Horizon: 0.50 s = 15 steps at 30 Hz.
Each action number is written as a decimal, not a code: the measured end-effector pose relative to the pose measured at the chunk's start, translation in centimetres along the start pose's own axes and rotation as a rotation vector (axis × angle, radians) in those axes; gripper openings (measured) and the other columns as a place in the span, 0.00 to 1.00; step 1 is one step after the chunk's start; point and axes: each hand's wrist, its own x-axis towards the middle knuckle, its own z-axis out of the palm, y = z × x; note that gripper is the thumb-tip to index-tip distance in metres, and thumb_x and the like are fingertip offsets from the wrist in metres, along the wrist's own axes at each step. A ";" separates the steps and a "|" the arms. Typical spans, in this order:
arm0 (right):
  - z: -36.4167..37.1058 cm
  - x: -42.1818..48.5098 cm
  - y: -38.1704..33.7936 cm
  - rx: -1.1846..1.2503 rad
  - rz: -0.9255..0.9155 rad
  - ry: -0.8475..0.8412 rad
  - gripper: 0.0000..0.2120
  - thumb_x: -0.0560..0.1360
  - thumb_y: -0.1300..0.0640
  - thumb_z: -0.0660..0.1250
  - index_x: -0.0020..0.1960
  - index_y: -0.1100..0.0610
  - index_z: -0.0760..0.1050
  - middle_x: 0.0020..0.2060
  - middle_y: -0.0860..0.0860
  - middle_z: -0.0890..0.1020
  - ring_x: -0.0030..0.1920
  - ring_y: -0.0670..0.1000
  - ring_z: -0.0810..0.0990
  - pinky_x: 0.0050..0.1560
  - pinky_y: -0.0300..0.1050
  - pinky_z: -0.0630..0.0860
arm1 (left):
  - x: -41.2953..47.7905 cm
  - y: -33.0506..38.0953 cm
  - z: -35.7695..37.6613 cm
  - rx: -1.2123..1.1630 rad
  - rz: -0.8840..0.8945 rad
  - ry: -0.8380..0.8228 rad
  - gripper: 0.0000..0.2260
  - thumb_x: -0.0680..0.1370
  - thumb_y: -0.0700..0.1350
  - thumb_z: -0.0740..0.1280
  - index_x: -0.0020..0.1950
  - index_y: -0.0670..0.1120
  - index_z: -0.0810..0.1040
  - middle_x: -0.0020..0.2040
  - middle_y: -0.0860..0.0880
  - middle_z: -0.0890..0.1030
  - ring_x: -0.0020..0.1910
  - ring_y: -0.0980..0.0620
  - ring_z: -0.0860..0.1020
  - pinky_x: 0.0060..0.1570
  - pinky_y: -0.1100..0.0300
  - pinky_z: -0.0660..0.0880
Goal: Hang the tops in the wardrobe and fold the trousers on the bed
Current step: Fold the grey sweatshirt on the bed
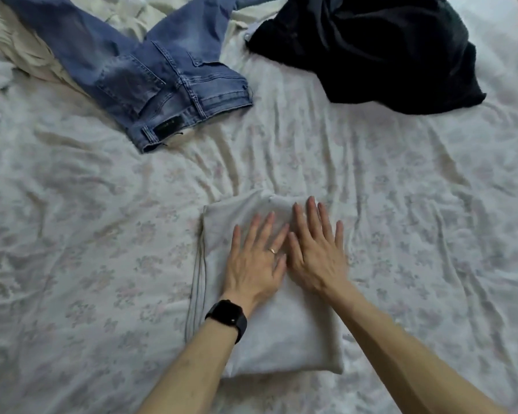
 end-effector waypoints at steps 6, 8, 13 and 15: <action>2.8 4.0 2.3 -0.024 -0.030 -0.041 0.30 0.83 0.35 0.41 0.81 0.41 0.36 0.80 0.41 0.35 0.79 0.47 0.31 0.77 0.70 0.40 | 3.2 -4.4 4.0 -0.009 -0.096 -0.013 0.30 0.82 0.67 0.46 0.82 0.61 0.44 0.83 0.51 0.41 0.82 0.46 0.40 0.79 0.45 0.43; 4.2 4.6 3.0 -0.007 -0.036 -0.035 0.31 0.83 0.34 0.42 0.81 0.40 0.37 0.81 0.41 0.36 0.80 0.48 0.33 0.76 0.71 0.41 | 3.6 -4.7 5.5 -0.019 -0.100 0.020 0.30 0.82 0.68 0.46 0.82 0.61 0.46 0.83 0.51 0.43 0.82 0.46 0.42 0.79 0.45 0.44; 4.3 4.2 2.2 0.000 -0.008 -0.027 0.33 0.82 0.35 0.46 0.82 0.41 0.37 0.81 0.44 0.34 0.80 0.50 0.31 0.76 0.72 0.41 | 3.5 -4.4 5.6 -0.012 -0.111 0.001 0.30 0.82 0.67 0.47 0.82 0.60 0.46 0.83 0.51 0.42 0.82 0.46 0.40 0.79 0.44 0.44; 3.3 2.6 1.4 0.026 -0.009 0.004 0.36 0.82 0.35 0.51 0.82 0.44 0.38 0.81 0.49 0.34 0.80 0.53 0.31 0.76 0.70 0.38 | 3.3 -3.8 4.5 -0.018 -0.146 -0.031 0.30 0.83 0.67 0.47 0.82 0.60 0.44 0.83 0.51 0.41 0.81 0.47 0.38 0.79 0.44 0.42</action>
